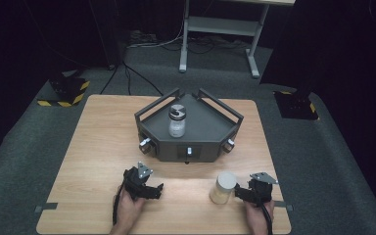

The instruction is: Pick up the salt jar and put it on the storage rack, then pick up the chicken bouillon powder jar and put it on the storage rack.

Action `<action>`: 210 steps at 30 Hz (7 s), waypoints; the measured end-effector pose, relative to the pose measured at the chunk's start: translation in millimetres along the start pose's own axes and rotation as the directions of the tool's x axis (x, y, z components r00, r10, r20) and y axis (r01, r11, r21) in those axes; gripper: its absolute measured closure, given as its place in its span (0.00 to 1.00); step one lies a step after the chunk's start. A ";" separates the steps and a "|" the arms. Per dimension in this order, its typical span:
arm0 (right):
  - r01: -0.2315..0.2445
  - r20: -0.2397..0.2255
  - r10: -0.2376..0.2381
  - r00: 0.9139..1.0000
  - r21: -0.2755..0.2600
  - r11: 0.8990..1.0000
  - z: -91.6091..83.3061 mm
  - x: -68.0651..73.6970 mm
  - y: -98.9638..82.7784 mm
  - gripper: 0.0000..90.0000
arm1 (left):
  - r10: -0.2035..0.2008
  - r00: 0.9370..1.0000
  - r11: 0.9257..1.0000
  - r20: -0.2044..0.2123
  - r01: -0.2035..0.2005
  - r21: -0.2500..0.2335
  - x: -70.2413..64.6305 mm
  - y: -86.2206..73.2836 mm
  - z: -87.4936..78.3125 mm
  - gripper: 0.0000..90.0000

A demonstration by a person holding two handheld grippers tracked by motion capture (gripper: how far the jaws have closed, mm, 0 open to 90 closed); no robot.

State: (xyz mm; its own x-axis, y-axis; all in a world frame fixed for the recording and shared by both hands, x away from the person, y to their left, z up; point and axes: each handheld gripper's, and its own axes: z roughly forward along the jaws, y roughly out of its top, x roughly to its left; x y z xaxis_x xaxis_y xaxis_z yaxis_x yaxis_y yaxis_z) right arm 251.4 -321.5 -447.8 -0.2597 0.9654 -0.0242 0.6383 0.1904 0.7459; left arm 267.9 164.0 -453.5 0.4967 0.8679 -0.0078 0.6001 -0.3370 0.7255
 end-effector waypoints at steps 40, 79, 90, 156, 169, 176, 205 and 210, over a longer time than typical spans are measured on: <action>-0.003 0.010 0.003 1.000 0.022 1.000 1.8 1.3 4.1 0.05 | 0.000 1.000 1.000 0.000 0.000 0.000 0.1 0.1 0.0 0.00; 0.095 -0.300 -0.105 0.948 -0.050 0.994 -61.7 -16.4 -23.1 0.06 | 0.000 1.000 1.000 0.000 0.000 0.000 0.1 0.2 0.0 0.00; 0.112 -0.356 -0.155 0.921 -0.137 0.984 -52.9 -2.7 -6.8 0.07 | 0.000 1.000 1.000 0.001 0.000 0.000 0.2 0.2 0.0 0.00; 0.106 -0.295 -0.180 0.938 -0.250 0.962 -56.5 7.1 10.2 0.39 | -0.001 1.000 1.000 -0.002 0.001 0.000 -0.1 0.1 -0.2 0.01; 0.116 -0.270 -0.190 0.944 -0.267 0.957 -67.1 0.3 39.8 0.39 | 0.004 1.000 1.000 -0.002 -0.004 0.002 0.3 0.3 -0.3 0.01; 0.076 -0.289 -0.154 0.945 -0.264 0.962 -66.3 -2.1 59.0 0.39 | 0.004 1.000 1.000 -0.002 -0.004 0.002 0.4 0.3 -0.4 0.01; 0.138 -0.301 -0.262 0.917 -0.375 0.917 -76.8 7.7 158.0 0.39 | 0.005 1.000 1.000 0.000 -0.005 0.002 0.8 0.3 -0.3 0.01; 0.145 -0.299 -0.267 0.916 -0.374 0.916 -71.1 13.2 175.6 0.39 | 0.006 1.000 1.000 0.000 -0.006 0.002 0.9 0.3 -0.4 0.01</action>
State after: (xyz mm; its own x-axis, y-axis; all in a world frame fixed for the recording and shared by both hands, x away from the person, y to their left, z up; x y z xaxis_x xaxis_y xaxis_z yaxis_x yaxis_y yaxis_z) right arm 308.5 -288.0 -269.8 -0.6254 0.7800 -0.0223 0.2756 0.2475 0.9289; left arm 268.4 164.8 -453.0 0.5004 0.8658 -0.0033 0.5980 -0.3428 0.7245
